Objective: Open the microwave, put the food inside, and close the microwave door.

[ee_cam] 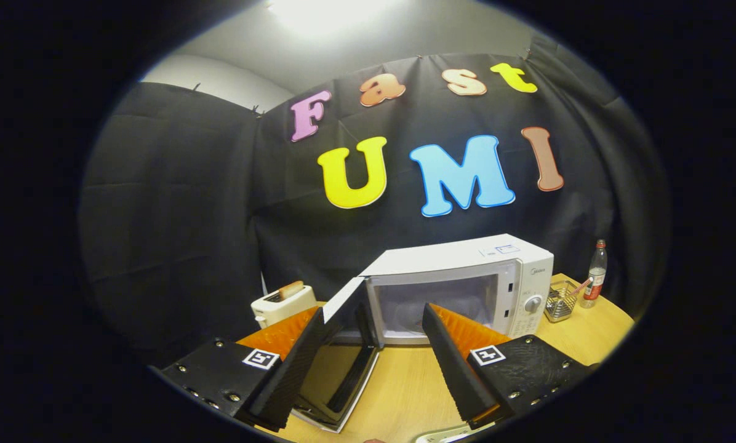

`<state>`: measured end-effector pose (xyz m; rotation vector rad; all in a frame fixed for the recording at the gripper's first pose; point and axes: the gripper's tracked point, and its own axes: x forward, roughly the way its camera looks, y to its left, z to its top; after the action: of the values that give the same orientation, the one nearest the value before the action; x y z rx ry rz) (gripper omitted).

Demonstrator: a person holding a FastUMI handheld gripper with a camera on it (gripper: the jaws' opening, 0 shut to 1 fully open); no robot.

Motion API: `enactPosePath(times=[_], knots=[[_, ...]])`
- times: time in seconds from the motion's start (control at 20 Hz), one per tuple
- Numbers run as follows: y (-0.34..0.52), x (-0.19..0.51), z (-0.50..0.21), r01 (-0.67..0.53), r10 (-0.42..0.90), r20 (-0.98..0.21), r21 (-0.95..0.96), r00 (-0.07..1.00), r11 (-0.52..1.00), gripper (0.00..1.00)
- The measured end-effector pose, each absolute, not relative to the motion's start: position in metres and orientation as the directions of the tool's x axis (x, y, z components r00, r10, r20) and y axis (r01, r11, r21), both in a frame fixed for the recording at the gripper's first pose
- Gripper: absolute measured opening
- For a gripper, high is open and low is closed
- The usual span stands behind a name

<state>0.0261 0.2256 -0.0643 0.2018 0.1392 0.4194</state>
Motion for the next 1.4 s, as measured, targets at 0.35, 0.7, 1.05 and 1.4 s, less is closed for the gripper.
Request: enactPosePath(times=[0.35,0.7,1.05,1.4], knots=[[0.286,-0.034,-0.059,-0.522,0.545,-0.095,0.194,0.833,0.831,0.97],[0.351,-0.079,-0.045,-0.660,0.676,-0.058,0.171,0.735,0.732,0.97],[0.396,-0.109,-0.080,-0.745,0.768,-0.151,0.187,0.622,0.641,0.97],[0.407,-0.111,-0.125,-0.749,0.778,-0.257,0.221,0.574,0.625,0.79]])
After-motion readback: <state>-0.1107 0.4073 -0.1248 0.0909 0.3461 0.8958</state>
